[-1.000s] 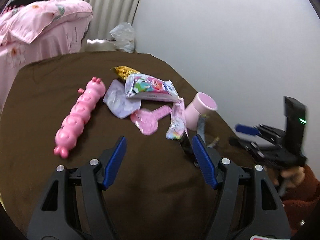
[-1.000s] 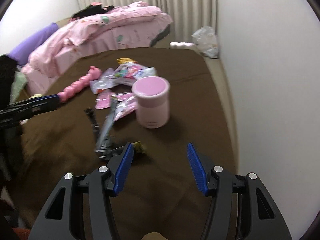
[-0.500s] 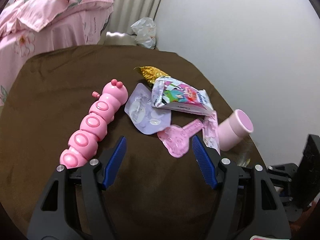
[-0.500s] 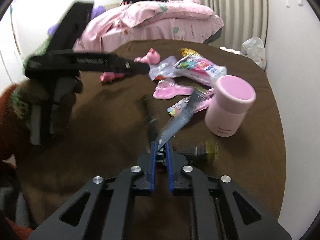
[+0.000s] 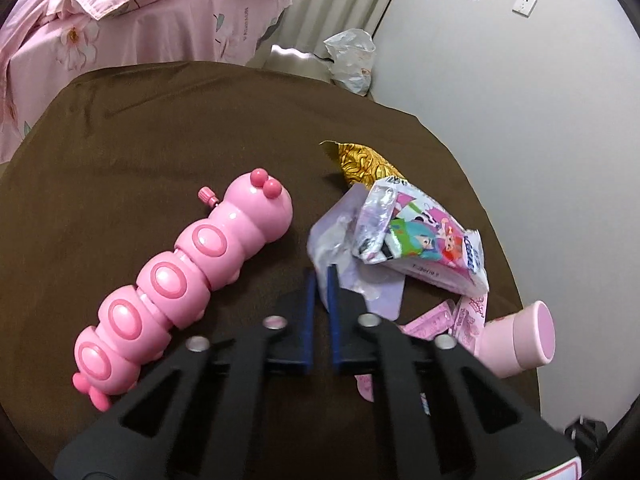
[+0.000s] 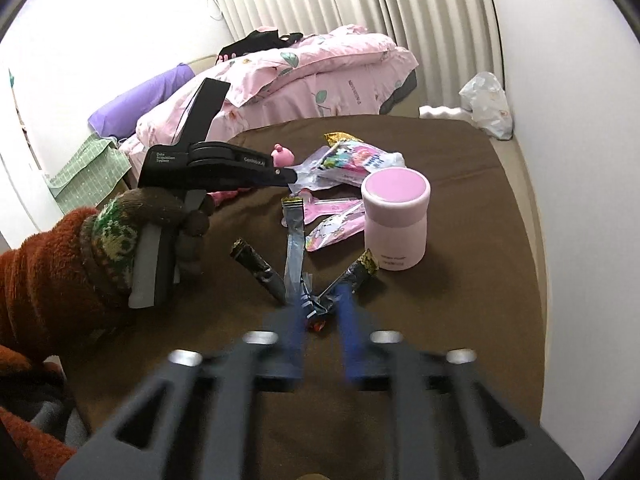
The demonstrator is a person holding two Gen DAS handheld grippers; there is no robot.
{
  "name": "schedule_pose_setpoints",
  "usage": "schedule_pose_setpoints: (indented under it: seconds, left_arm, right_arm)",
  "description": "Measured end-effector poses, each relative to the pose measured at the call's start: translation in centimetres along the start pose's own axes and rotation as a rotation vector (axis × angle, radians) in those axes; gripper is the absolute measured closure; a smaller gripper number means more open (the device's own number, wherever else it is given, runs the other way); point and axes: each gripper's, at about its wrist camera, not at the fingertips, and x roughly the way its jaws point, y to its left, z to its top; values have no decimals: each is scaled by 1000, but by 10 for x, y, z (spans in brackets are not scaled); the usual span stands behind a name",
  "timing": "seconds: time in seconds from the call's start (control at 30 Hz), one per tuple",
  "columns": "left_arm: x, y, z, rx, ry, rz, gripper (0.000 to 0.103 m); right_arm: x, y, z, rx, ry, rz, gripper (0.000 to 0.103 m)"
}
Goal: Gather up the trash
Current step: 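Grasp the dark wrappers with the right tool while the left tool grasps the clear plastic wrapper, then lift both held wrappers off the table and turn toward the bin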
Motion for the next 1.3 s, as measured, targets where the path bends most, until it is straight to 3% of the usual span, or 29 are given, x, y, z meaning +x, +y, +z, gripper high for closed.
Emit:
schedule_pose_setpoints:
  seconds: [0.1,0.33,0.53,0.67,0.7,0.73,0.77,0.83,0.9,0.97,1.07,1.17,1.2,1.23,1.3]
  left_arm:
    - [-15,3,-6,34,-17,-6,101]
    - [-80,30,-36,47,-29,-21,101]
    - [-123,66,-74,17,-3,9,101]
    - [-134,85,-96,-6,-4,17,101]
    - [-134,89,-100,-15,-5,13,101]
    - [-134,92,-102,-25,-4,9,98]
    - [-134,93,-104,-31,-1,1,95]
    - [-135,91,-105,-27,-9,-3,79]
    - [-135,89,-105,-5,-25,10,72]
    - [-132,87,-105,8,-22,43,70]
    - [-126,85,-105,8,-14,76,70]
    - [-120,80,-102,22,-10,62,70]
    - [-118,78,-101,21,-4,44,75]
    - [-115,76,-100,19,1,22,91]
    - [-115,73,-100,22,-2,16,99]
  right_arm:
    - [1,-1,0,15,28,43,57]
    - [13,5,-8,-16,88,-23,57]
    - [36,2,-4,6,110,-75,57]
    - [53,-7,0,70,135,-15,57]
    - [57,-8,1,89,141,13,58]
    - [59,-8,2,109,141,67,73]
    - [61,-7,2,116,141,97,80]
    - [60,0,5,94,138,89,90]
    - [56,9,8,51,124,69,96]
    - [50,16,12,28,114,65,96]
    - [41,24,16,0,97,54,97]
    - [36,29,20,-13,86,54,97]
    - [34,30,21,-17,84,55,97]
    - [32,33,22,-24,81,53,98]
    - [29,37,24,-43,76,50,99]
